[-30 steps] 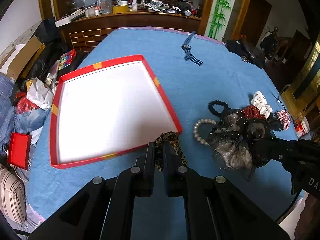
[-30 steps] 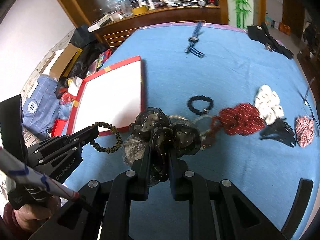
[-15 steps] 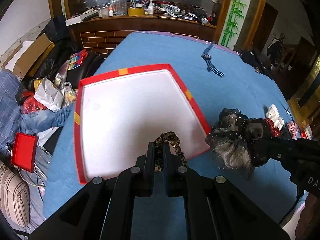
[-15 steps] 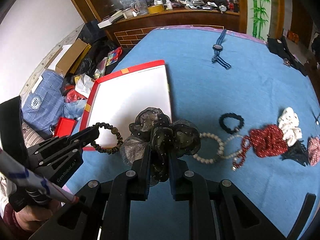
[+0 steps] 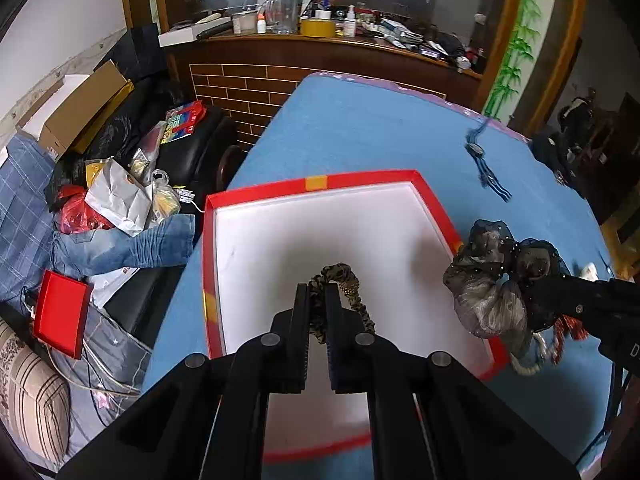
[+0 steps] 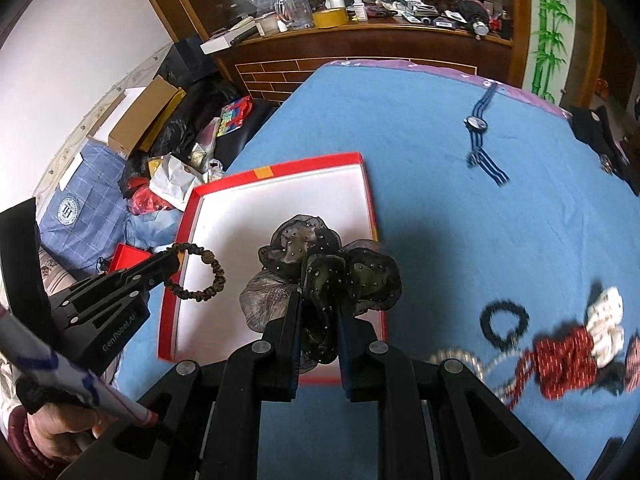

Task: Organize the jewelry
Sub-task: 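Carry both items into the red-rimmed white box and open both tools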

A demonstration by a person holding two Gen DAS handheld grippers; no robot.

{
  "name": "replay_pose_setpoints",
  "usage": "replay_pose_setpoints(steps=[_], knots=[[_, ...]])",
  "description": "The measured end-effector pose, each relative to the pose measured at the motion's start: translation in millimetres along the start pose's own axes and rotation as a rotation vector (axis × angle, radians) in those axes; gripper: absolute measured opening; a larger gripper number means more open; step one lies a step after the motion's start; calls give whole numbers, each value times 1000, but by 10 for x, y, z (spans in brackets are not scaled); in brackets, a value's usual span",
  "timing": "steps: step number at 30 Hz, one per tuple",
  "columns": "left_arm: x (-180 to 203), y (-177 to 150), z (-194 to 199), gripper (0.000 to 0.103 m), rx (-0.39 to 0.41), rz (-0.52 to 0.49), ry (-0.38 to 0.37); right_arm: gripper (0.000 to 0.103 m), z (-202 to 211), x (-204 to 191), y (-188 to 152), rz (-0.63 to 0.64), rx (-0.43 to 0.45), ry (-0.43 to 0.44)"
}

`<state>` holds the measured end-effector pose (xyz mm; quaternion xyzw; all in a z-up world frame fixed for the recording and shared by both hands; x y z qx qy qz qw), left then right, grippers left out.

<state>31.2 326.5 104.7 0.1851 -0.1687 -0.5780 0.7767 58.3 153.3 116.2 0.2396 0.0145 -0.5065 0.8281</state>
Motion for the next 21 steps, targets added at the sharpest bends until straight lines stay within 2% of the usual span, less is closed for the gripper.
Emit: replay_pose_setpoints(steps=[10,12,21], knots=[[-218,462,-587,7,-14,40,7,17,-621,-122,599,27,-25,-44],[-274,500,-705,7,-15,41,33,17,-758,-130,683,21,-33,-44],[-449,572,-1045,7,-58,76,28,17,-1245,-121,895,-19,-62,-58]])
Point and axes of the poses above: each gripper's, at about its wrist camera, not at the fingertips, and z roughly against the way its jaws point, x to its right, y to its top, the point moved 2 cm from there along -z, roughly the way its jaws point, and after that the axes turned 5 degrees about -x, right-handed, at the moved point
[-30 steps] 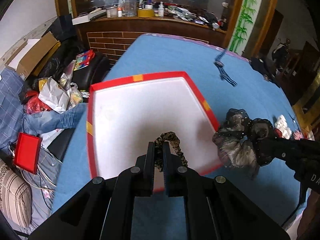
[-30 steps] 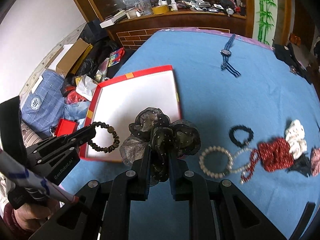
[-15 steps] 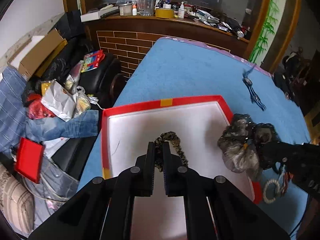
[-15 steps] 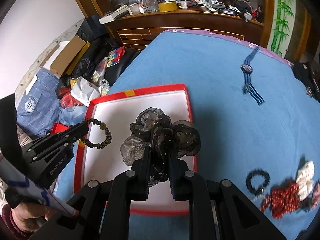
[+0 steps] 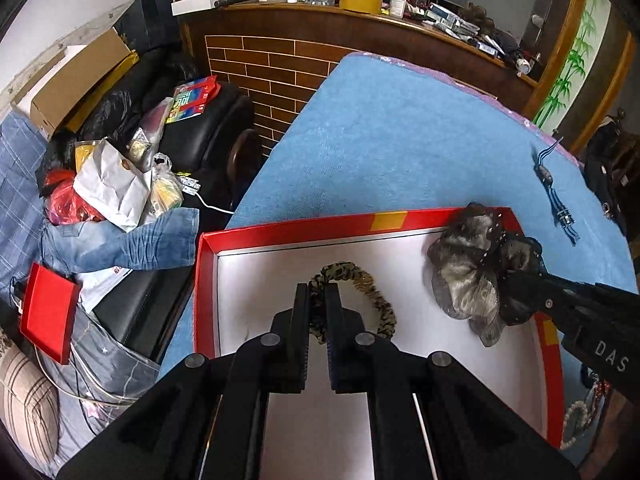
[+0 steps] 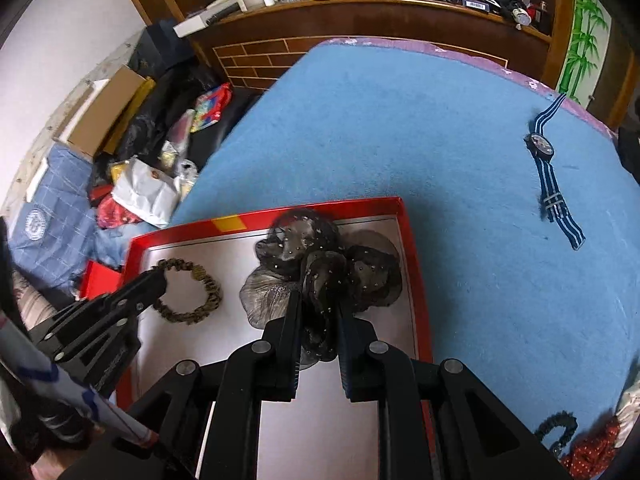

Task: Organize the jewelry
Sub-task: 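Carry both items into the red-rimmed white box and open both tools, then grasp the pearl bracelet with the left tool while the right tool grasps the red polka-dot scrunchie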

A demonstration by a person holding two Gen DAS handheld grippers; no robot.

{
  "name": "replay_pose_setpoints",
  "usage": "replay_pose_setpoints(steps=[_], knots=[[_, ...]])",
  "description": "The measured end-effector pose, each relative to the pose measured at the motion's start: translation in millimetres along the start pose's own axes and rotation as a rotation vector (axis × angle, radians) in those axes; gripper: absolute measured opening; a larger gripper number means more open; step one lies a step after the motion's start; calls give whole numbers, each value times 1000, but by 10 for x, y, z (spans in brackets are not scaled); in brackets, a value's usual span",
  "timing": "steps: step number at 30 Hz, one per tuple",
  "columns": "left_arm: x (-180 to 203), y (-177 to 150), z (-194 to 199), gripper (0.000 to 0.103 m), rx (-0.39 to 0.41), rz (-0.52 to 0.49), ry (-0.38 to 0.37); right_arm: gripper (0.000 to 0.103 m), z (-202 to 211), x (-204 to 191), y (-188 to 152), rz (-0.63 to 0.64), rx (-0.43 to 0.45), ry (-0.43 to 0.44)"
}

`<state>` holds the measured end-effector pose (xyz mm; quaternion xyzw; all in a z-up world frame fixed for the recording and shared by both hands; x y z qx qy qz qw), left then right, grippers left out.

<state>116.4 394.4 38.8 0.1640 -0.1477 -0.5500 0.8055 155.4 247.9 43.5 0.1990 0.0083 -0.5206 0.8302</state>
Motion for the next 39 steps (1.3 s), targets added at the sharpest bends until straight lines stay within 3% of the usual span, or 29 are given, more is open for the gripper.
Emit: replay_pose_setpoints(steps=[5,10,11,13,26,34,39], knots=[[-3,-33,-61,8,-14,-1,14,18,-86,5,40,1,-13,-13],[-27,-45,-30,43,-5,0,32,32,-57,23,28,13,-18,-30],[-25,-44,-3,44,4,1,36,35,-37,38,27,12,-15,-32],[-18,-39,24,44,7,-1,31,50,5,55,22,9,-6,-29],[101,-168,468,44,62,-24,13,51,523,68,-139,34,61,18],[357,-402,925,44,100,-68,-19,51,1221,344,-579,-22,176,114],[656,-546,1225,44,127,-115,-54,51,1658,637,-917,-61,243,130]])
Point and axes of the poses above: each gripper's, at about its wrist camera, not at the fingertips, and z roughly against the way its jaws point, x to its right, y to its top, the point moved 2 cm from there along -z, roughly the way its jaws point, and after that the axes turned 5 degrees about -x, right-handed, at the moved point
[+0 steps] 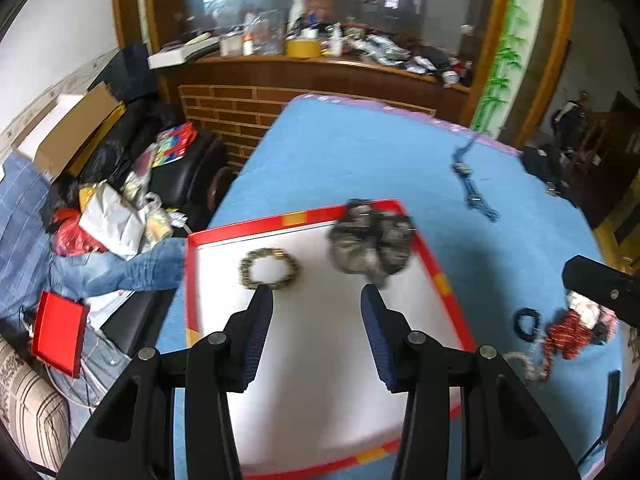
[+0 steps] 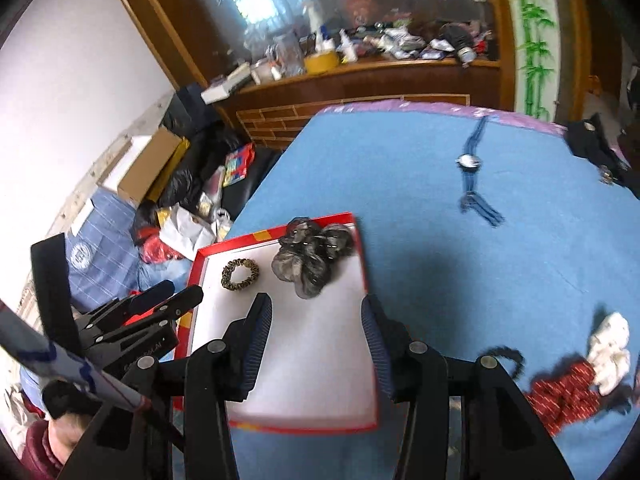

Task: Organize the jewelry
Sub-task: 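Grasp the pearl bracelet with the left tool while the right tool grasps the red polka-dot scrunchie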

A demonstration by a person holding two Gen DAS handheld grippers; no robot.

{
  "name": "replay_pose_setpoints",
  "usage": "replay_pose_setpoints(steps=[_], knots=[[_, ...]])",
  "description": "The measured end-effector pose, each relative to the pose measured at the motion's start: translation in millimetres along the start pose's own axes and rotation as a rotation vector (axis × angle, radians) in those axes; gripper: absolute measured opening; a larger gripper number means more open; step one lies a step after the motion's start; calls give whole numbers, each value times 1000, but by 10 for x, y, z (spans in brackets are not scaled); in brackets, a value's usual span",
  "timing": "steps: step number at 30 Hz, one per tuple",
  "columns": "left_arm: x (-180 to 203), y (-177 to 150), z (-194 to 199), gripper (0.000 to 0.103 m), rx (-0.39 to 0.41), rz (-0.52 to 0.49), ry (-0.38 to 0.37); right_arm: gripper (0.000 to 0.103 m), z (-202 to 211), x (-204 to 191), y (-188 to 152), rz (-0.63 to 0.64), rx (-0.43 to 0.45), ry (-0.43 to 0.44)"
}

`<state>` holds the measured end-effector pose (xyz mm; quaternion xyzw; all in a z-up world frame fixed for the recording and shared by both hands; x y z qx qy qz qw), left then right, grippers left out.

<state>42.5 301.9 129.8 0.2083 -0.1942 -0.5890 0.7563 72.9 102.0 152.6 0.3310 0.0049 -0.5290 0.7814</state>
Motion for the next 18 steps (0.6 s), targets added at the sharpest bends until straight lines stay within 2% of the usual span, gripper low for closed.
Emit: replay_pose_setpoints(steps=[3,9,13,18], knots=[[243,-27,163,44,19,-25,-21,51,366,203,-107,-17,46,-12],[770,-131,306,44,23,-99,-85,50,1067,869,-415,-105,124,-112],[1138,-275,228,44,-14,-151,-126,50,1268,1239,-679,-180,118,-176],[1546,-583,59,44,-81,-224,-182,50,1335,1562,-1075,-274,71,-202]])
Point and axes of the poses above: each gripper's, at about its wrist camera, not at the fingertips, and z roughly against the way its jaws point, x to its right, y to its top, the point moved 2 cm from there along -z, roughly the way its jaws point, and after that the axes turned 5 degrees about -x, right-handed, at the moved point
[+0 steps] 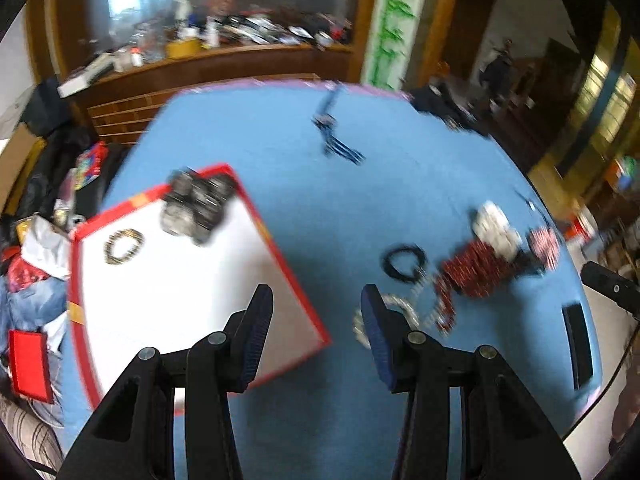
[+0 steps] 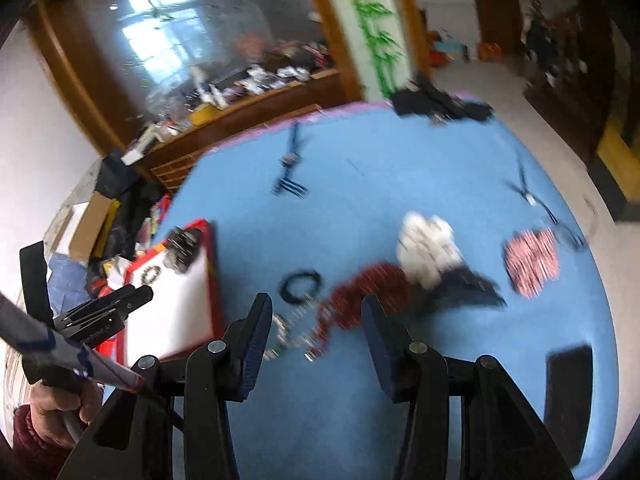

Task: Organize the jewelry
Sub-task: 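Grasp the pearl bracelet with the left tool while the right tool grasps the red polka-dot scrunchie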

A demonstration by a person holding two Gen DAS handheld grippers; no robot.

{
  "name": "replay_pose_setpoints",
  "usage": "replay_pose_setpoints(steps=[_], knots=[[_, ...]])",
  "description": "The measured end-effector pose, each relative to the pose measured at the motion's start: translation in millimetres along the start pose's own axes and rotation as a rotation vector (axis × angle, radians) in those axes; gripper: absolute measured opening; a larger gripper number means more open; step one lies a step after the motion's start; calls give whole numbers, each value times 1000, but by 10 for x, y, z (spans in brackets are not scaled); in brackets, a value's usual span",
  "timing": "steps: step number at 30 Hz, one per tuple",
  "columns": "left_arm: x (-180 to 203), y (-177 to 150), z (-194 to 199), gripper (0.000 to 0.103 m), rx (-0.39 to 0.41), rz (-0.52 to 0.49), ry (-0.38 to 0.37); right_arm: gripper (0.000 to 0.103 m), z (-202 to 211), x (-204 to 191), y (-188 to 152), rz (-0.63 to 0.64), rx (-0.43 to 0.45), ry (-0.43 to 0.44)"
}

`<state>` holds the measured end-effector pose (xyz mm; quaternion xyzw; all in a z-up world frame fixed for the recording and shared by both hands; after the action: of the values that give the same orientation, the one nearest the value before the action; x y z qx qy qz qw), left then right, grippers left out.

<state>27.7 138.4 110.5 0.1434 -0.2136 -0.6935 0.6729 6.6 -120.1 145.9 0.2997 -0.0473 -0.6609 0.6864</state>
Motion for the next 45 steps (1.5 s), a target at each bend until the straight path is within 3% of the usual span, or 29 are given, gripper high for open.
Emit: replay_pose_setpoints(steps=[4,8,17,20,21,22,24,27,33,40,45], knots=[[304,-202,-244,44,-71,-66,-73,50,-14,223,-204,-36,-45,-16],[580,-356,-511,44,-138,-168,-100,50,-29,378,-327,-55,-82,-31],[809,-469,-980,43,-217,-253,-88,50,39,537,-408,-40,-89,-39],[872,-418,-1049,39,-190,-278,-51,50,37,620,-413,-59,-95,-42],[886,-394,-1061,35,-189,-284,-43,50,39,636,-408,-61,-95,-42],[900,-373,-1100,22,-194,-288,-43,50,38,654,-405,-62,-96,-42],[898,-352,-1177,11,-197,-275,-50,50,29,675,-394,-67,-97,-40],[922,-351,-1182,11,-180,-271,-28,50,-5,695,-376,-68,-105,-36],[822,-532,-1033,11,-201,-187,-71,50,-214,695,-265,-96,-143,13],[756,-669,-736,11,-175,-141,-91,50,-738,588,1,-135,-195,71],[657,-632,-530,11,-138,-108,-75,50,-1170,550,200,-145,-215,40]])
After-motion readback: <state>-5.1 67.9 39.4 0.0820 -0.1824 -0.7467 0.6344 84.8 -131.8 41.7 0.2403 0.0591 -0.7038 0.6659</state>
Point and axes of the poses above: each gripper's, at about its wrist camera, not at the fingertips, and z roughly against the way its jaws point, x to its right, y to its top, the point moved 2 cm from there along -z, roughly the way its jaws point, and after that the axes turned 5 degrees about -x, right-handed, at the moved point
